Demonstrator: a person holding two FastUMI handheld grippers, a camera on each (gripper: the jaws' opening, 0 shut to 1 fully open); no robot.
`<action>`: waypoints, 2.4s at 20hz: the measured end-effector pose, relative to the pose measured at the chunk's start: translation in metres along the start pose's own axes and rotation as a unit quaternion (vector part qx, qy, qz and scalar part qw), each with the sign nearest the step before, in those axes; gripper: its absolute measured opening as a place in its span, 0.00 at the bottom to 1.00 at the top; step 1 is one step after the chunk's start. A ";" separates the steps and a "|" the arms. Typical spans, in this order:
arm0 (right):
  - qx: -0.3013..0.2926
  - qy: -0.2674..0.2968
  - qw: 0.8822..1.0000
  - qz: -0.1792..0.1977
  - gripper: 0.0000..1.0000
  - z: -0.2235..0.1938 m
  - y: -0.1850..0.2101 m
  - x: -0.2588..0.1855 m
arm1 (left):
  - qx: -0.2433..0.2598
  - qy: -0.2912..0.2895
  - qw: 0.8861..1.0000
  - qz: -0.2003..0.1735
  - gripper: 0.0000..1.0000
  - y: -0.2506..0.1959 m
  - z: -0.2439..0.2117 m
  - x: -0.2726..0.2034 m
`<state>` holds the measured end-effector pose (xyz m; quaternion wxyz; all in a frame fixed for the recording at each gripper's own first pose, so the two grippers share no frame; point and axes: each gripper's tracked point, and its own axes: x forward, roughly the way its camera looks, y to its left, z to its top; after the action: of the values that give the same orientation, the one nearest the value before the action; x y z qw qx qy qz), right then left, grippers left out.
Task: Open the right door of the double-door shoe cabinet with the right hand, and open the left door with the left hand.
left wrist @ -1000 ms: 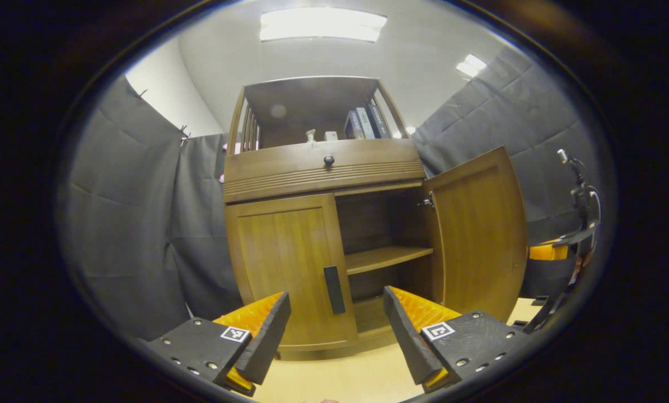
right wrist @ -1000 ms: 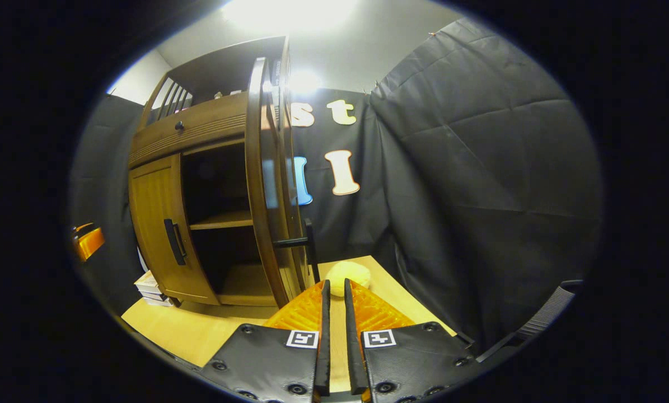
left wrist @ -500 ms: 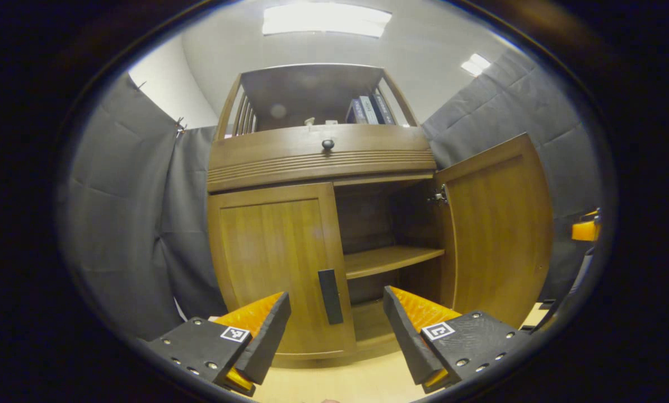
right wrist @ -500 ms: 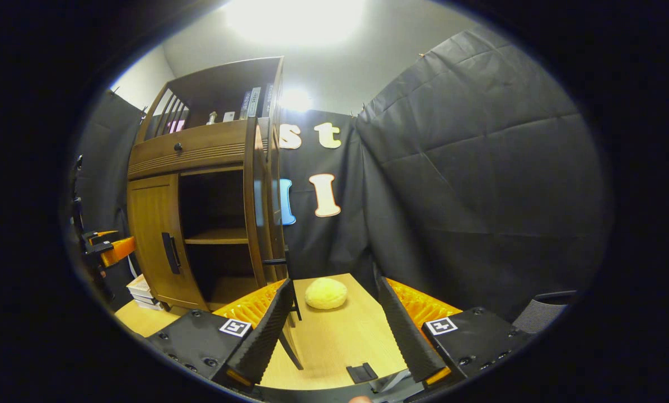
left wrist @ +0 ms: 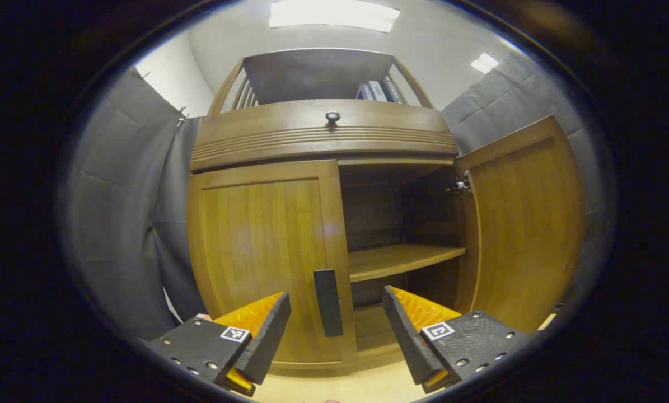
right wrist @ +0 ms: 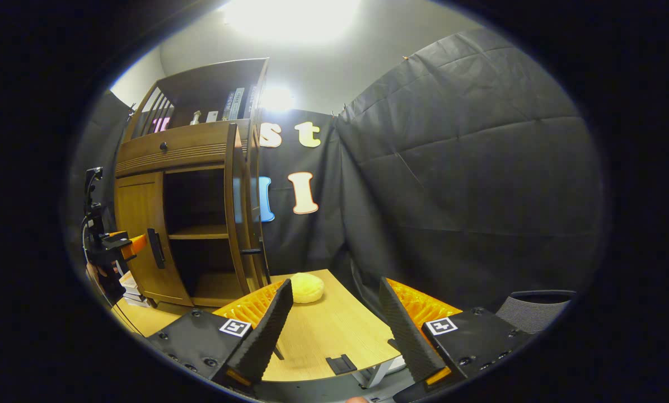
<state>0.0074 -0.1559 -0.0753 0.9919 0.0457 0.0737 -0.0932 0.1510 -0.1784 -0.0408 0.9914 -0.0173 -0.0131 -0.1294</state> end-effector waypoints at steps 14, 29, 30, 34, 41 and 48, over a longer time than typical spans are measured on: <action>-0.014 0.016 0.999 -0.040 0.92 -0.008 -0.025 -0.022 | -0.022 0.030 0.999 0.028 0.98 0.016 -0.053 0.085; -0.015 0.017 0.999 -0.023 0.92 -0.007 -0.022 -0.015 | -0.030 0.062 0.997 0.025 0.22 0.014 -0.065 0.094; -0.015 0.015 1.000 -0.020 0.92 -0.007 -0.021 -0.013 | -0.033 0.064 0.997 0.022 0.24 0.014 -0.065 0.092; -0.012 0.014 1.000 -0.005 0.97 -0.006 -0.013 -0.007 | -0.033 0.063 0.997 0.014 0.19 0.015 -0.061 0.075; -0.015 0.007 0.999 0.033 0.97 -0.002 0.013 0.002 | -0.042 0.064 0.997 0.009 0.24 0.022 -0.056 0.031; -0.015 0.004 0.997 0.075 0.97 -0.002 0.045 0.013 | -0.047 0.069 0.996 0.009 0.23 0.034 -0.053 -0.014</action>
<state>0.0288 -0.1136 -0.0760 0.9963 0.0366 0.0755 -0.0169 0.1479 -0.1437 -0.0948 0.9890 -0.0550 0.0617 -0.1223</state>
